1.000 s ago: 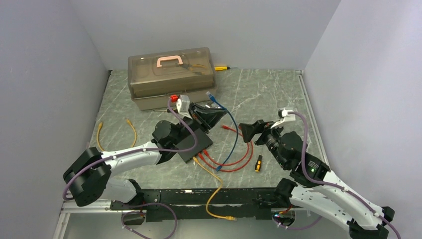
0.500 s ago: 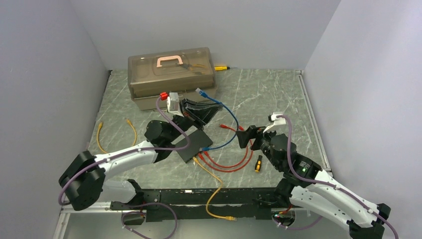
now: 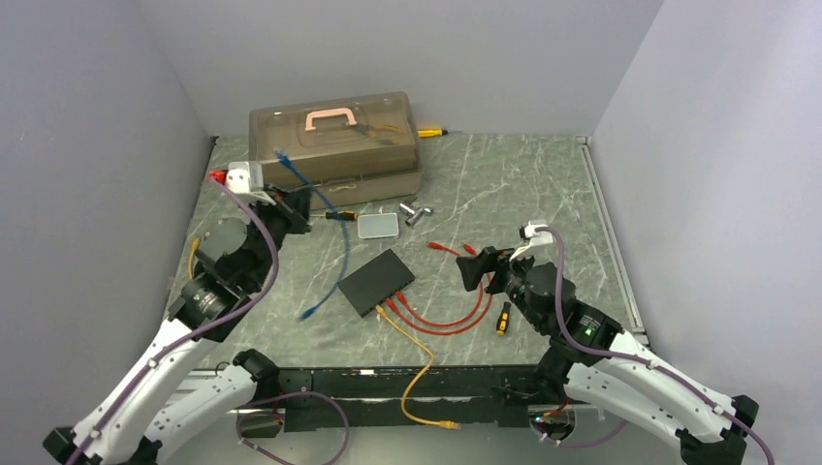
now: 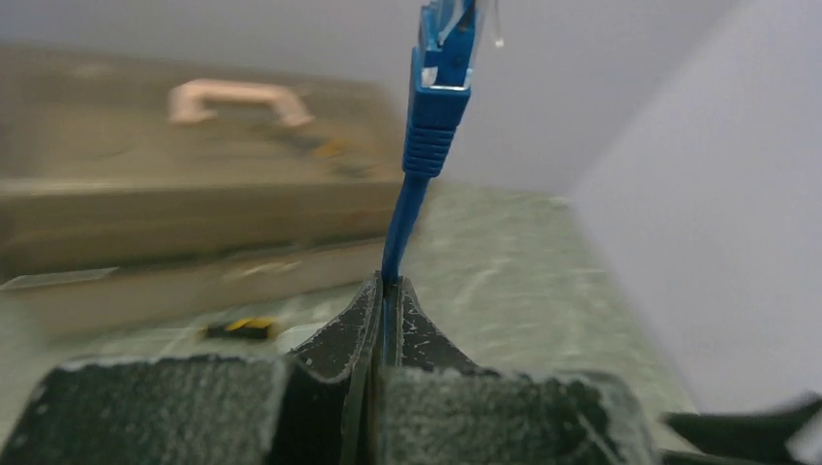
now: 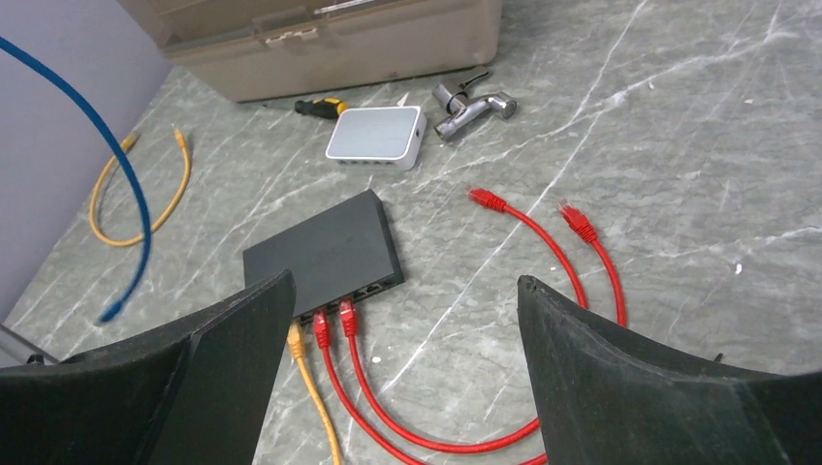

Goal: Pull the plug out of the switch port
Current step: Place the connector at the corner of the board.

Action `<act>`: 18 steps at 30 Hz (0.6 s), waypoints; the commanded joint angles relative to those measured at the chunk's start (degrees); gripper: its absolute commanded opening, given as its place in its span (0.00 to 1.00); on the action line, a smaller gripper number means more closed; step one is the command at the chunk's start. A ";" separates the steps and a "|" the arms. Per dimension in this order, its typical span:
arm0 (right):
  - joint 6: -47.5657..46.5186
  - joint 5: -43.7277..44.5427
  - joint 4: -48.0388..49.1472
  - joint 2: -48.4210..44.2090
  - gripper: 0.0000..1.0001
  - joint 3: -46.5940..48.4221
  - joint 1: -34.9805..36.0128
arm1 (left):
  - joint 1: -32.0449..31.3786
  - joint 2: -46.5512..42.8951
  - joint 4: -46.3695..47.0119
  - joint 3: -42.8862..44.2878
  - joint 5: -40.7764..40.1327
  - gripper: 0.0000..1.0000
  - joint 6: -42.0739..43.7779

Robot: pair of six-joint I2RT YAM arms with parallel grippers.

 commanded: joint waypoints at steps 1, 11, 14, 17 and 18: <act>-1.58 -2.50 5.51 1.27 0.87 -0.46 -0.04 | 11.21 0.63 -25.14 -0.20 -1.61 0.00 -2.48; -1.31 -5.37 8.60 1.30 0.87 -1.92 0.02 | 42.55 8.23 -25.10 -3.29 13.72 0.00 -5.68; -0.33 -6.52 9.27 1.08 0.87 -2.83 0.00 | 49.10 10.86 -22.84 -3.73 15.51 0.00 -6.67; 0.26 -6.83 9.47 0.08 0.87 -3.83 0.00 | 54.17 14.53 -20.70 -2.84 17.10 0.00 -7.48; 0.33 -6.89 9.39 -0.27 0.87 -4.02 -0.02 | 55.60 16.05 -19.65 -2.41 17.55 0.00 -7.66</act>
